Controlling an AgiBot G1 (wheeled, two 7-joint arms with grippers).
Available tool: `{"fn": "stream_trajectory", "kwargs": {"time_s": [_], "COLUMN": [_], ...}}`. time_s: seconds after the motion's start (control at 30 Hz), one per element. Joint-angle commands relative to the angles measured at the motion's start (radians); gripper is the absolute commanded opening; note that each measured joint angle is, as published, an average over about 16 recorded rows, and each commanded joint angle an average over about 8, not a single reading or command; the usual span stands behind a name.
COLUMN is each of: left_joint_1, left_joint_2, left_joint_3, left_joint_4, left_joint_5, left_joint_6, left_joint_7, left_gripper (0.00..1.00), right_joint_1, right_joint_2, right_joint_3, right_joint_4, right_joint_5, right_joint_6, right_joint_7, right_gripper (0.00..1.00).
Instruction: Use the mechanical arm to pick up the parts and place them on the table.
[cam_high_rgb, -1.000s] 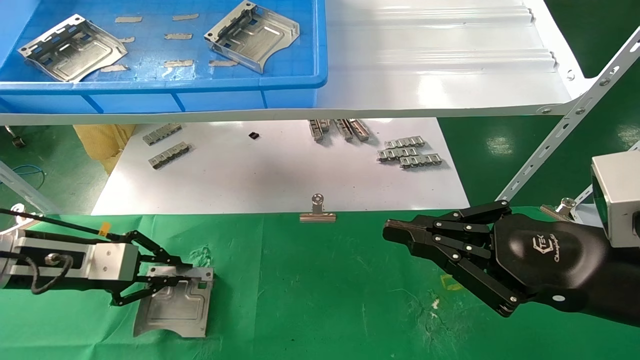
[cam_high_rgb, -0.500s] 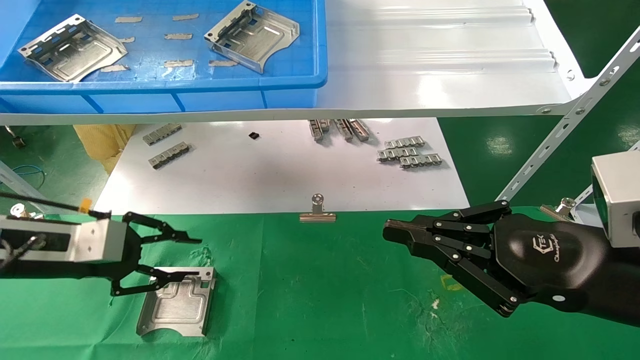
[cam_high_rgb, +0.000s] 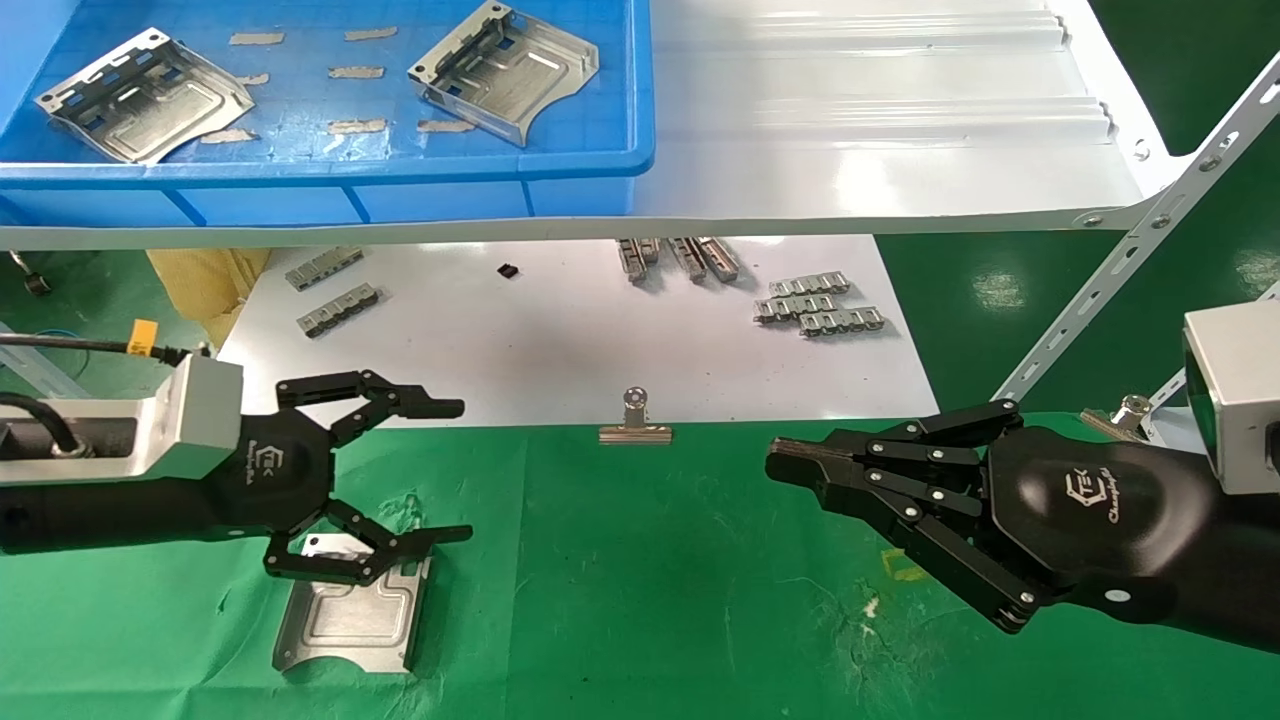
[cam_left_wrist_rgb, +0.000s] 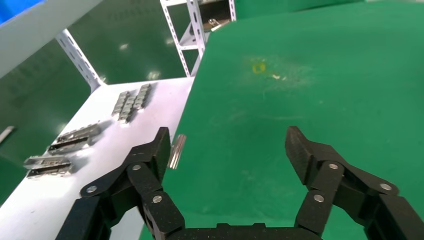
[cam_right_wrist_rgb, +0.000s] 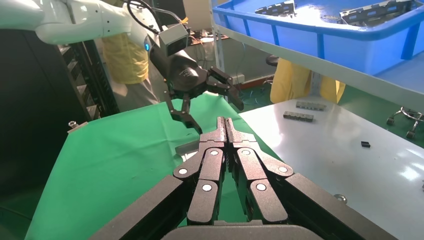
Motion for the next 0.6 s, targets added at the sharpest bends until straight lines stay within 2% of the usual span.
{"fn": "stream_trajectory", "kwargs": {"time_s": [0.03, 0.6], "left_joint_1": [0.015, 0.166], "left_joint_2": [-0.004, -0.054], "left_joint_3": [-0.019, -0.198], "left_joint_4": [-0.023, -0.258], "left_joint_5": [-0.002, -0.036], "left_joint_6": [-0.001, -0.031], "left_joint_7": [-0.021, -0.216], "left_gripper": [1.0, 1.0], "right_joint_1": [0.0, 0.0], "right_joint_2": [0.0, 0.0], "right_joint_3": [0.0, 0.0], "right_joint_4": [0.0, 0.0], "right_joint_5": [0.0, 0.0], "right_joint_6": [0.0, 0.0], "right_joint_7": [0.0, 0.0], "right_gripper": [1.0, 1.0]}}
